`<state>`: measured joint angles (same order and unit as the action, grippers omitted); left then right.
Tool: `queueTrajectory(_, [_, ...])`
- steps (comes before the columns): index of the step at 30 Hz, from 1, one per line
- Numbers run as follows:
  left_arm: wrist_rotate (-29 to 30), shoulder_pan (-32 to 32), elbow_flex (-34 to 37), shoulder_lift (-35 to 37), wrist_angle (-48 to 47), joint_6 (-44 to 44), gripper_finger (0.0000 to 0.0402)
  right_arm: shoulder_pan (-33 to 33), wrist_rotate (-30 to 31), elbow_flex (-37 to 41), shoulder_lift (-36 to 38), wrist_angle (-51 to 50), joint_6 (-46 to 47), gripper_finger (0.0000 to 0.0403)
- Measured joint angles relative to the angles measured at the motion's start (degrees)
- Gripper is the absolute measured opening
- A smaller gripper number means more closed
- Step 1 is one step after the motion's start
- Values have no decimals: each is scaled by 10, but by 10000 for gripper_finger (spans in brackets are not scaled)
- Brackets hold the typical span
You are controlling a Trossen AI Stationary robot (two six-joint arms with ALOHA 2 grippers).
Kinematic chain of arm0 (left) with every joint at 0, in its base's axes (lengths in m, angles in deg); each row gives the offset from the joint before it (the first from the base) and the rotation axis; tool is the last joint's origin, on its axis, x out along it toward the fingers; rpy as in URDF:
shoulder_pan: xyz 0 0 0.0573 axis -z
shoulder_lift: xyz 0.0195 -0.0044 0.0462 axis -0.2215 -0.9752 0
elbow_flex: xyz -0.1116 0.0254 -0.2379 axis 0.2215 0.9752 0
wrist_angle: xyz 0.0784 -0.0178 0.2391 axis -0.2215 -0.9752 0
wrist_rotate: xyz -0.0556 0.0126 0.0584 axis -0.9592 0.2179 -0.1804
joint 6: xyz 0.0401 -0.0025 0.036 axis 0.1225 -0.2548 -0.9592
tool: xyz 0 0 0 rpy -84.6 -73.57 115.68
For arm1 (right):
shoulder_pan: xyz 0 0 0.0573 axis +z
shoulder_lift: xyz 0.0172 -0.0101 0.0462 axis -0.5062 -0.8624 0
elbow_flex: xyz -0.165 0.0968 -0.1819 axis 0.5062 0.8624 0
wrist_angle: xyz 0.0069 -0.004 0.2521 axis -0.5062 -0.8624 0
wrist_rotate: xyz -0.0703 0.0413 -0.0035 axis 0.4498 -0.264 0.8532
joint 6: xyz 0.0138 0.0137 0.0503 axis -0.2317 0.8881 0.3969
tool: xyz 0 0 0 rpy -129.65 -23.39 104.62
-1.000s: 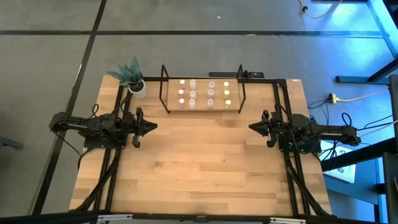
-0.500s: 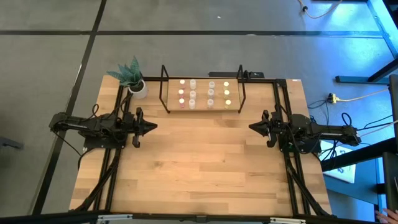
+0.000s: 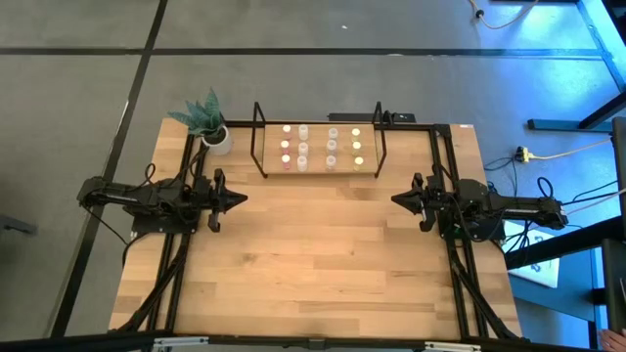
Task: Pick and place medicine bottles onto shelf by color
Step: Return to Home Position
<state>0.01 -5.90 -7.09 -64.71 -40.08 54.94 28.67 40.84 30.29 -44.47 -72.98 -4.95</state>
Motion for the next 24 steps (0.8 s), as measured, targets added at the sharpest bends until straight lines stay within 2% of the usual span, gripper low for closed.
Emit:
queueTrajectory(18, [0, 0, 0, 0, 0, 0, 34, 0, 0, 0, 0, 0, 0, 14])
queueTrajectory(24, [0, 0, 0, 0, 0, 0, 30, 0, 0, 0, 0, 0, -1, 14])
